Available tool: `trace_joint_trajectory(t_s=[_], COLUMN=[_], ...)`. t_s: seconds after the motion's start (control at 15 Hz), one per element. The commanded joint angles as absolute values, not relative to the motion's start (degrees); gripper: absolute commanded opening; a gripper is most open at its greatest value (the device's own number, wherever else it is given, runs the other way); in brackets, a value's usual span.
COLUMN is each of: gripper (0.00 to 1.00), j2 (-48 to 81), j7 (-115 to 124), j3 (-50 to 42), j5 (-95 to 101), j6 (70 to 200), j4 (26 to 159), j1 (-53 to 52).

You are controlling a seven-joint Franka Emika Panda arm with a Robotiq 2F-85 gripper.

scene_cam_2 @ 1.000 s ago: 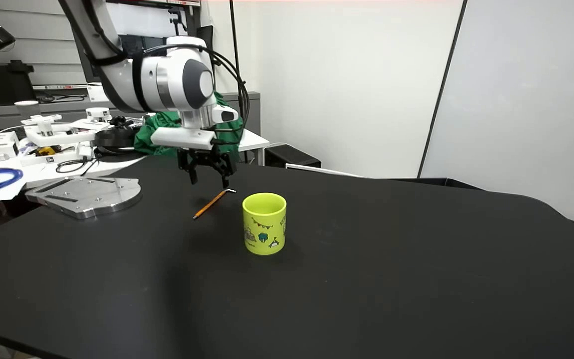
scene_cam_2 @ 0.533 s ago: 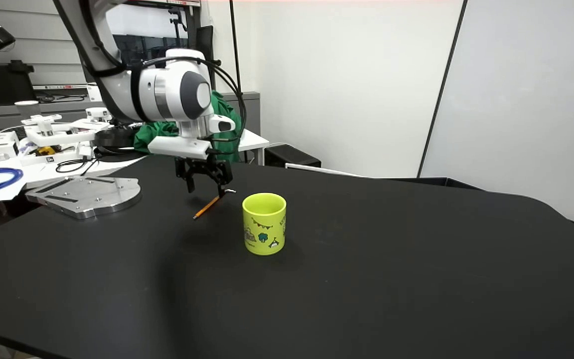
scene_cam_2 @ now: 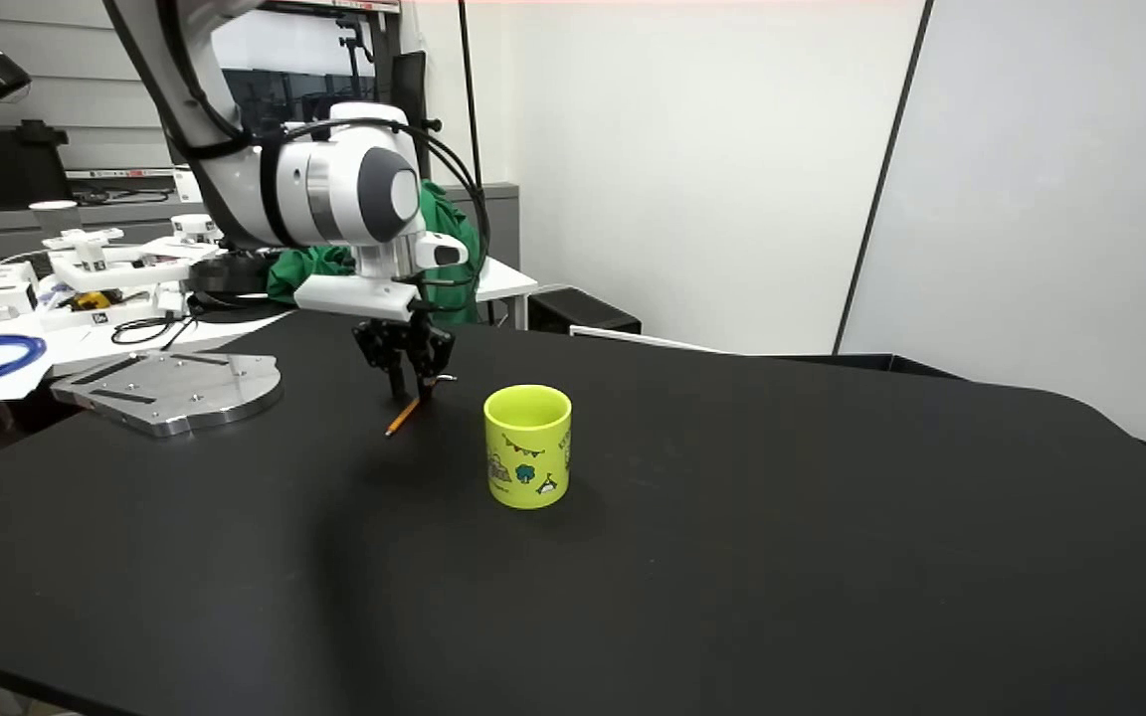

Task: Place the Allen wrench in the yellow mug

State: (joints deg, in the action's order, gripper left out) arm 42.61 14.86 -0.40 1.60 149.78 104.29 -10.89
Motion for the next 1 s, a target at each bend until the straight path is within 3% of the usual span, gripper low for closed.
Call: trace_joint_trajectory(t_s=[0.0, 0.2, 0.93], gripper=[0.11, 0.00, 0.02], j2=[44.0, 44.3, 38.4], j7=[16.8, 18.1, 22.4], j3=[-1.3, -1.7, -5.2], j5=[0.8, 0.2, 1.0], j6=[148.9, 147.5, 144.9], j4=[101.8, 100.8, 98.0], j1=[-11.8, -12.0, -12.2])
